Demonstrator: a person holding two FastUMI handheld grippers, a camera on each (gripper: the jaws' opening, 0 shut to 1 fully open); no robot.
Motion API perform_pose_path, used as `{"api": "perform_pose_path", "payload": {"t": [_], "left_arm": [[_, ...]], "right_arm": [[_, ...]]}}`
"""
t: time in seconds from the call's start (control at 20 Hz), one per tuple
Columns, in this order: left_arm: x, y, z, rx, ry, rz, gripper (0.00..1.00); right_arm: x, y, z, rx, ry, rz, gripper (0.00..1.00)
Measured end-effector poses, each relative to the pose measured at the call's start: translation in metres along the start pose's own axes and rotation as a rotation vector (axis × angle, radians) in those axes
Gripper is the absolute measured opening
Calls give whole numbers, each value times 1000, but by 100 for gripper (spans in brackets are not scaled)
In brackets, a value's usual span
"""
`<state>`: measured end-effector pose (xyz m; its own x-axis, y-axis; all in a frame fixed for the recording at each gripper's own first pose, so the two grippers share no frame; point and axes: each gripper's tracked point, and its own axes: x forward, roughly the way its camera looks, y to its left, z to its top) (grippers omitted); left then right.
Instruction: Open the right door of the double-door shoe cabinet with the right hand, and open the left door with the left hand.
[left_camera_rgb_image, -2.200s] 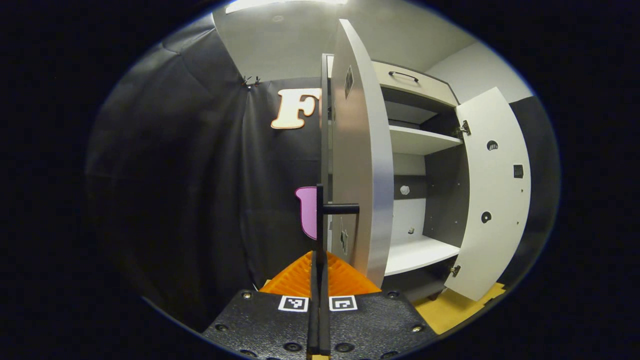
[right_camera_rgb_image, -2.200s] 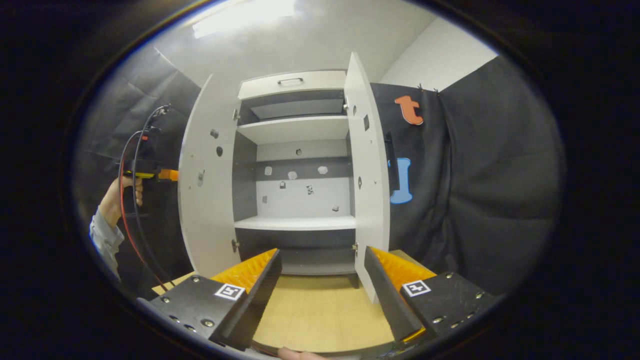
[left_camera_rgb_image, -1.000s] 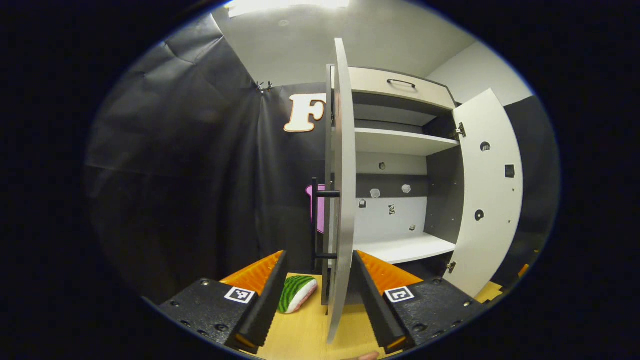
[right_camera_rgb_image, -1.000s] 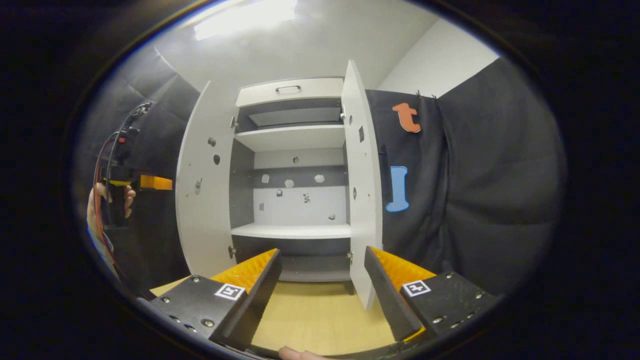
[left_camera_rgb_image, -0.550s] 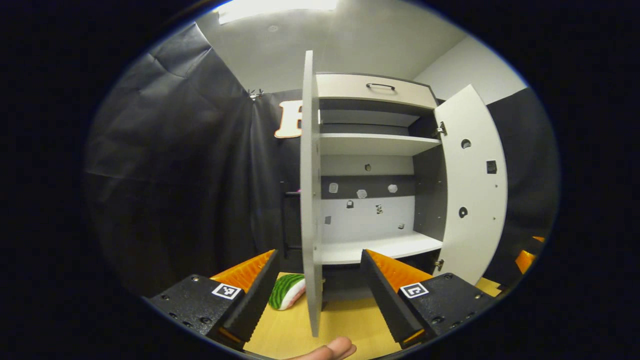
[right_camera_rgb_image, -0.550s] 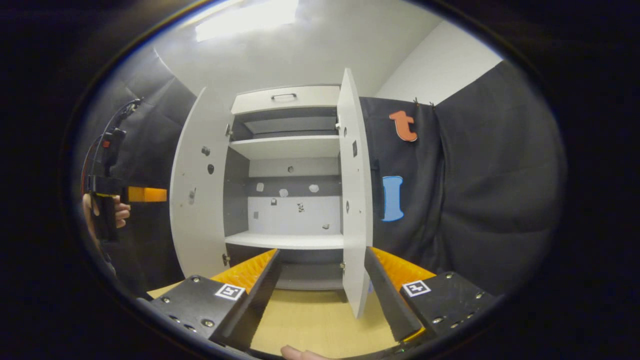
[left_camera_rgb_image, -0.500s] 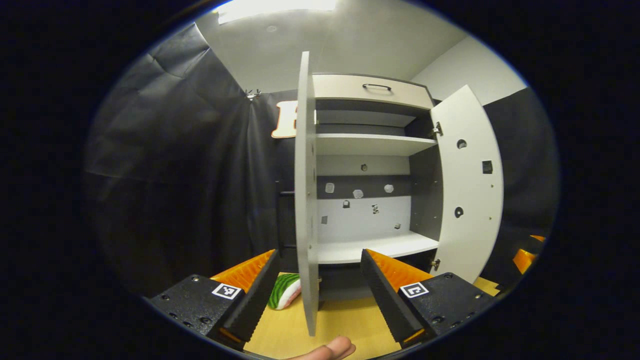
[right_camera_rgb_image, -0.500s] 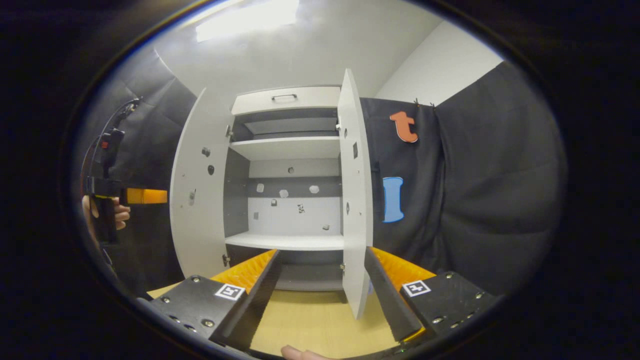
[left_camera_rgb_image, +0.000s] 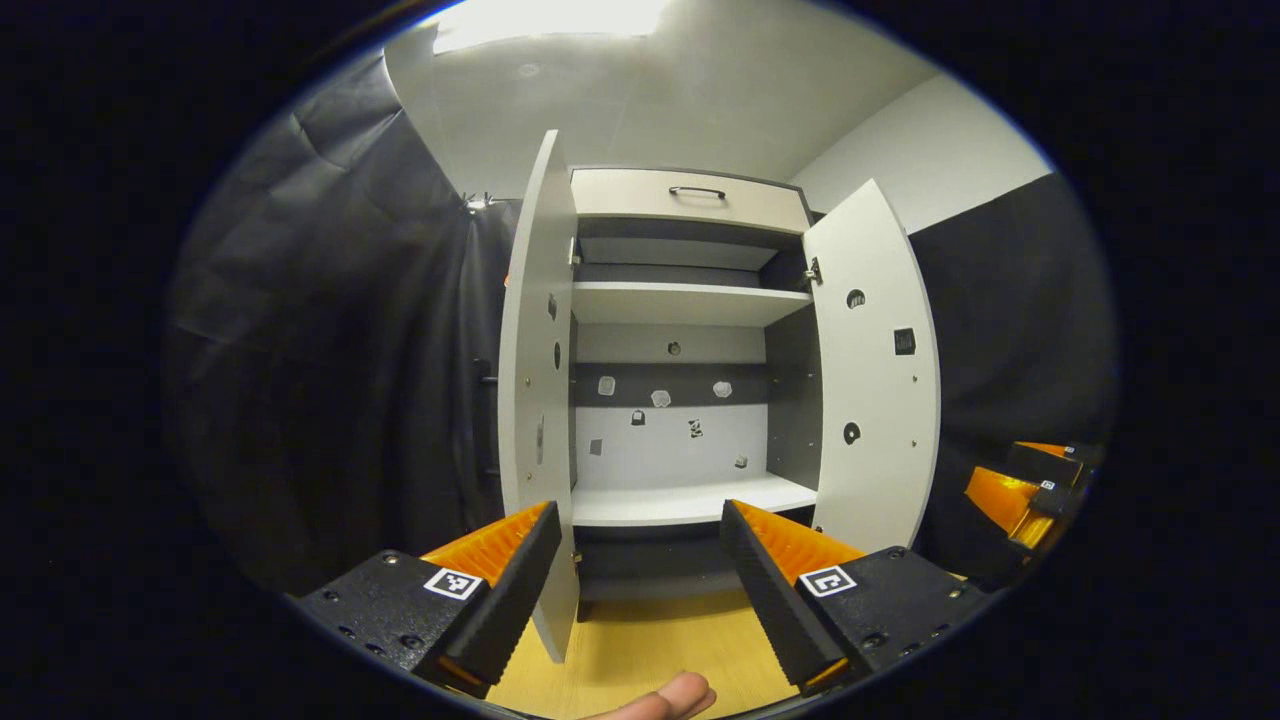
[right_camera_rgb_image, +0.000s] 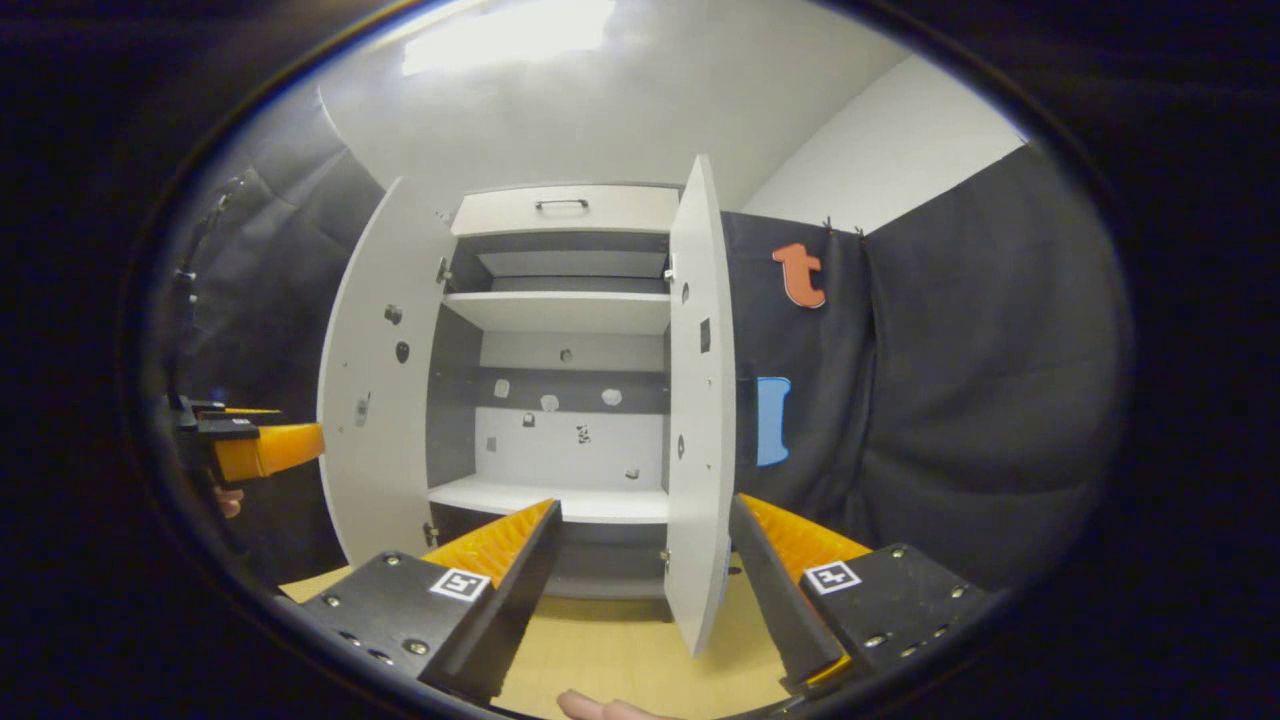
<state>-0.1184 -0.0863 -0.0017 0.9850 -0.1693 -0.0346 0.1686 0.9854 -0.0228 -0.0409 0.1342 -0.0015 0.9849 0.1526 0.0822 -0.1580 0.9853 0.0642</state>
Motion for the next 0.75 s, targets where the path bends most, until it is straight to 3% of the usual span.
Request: {"api": "perform_pose_path", "payload": {"t": [0.35, 0.75], "left_arm": [[1, -8, -24, -8, 14, 35, 100], [-1, -7, -18, -3, 1, 29, 99]], "right_arm": [[16, 0, -6, 7, 31, -7, 98], [21, 2, -8, -6, 48, 8, 98]]}}
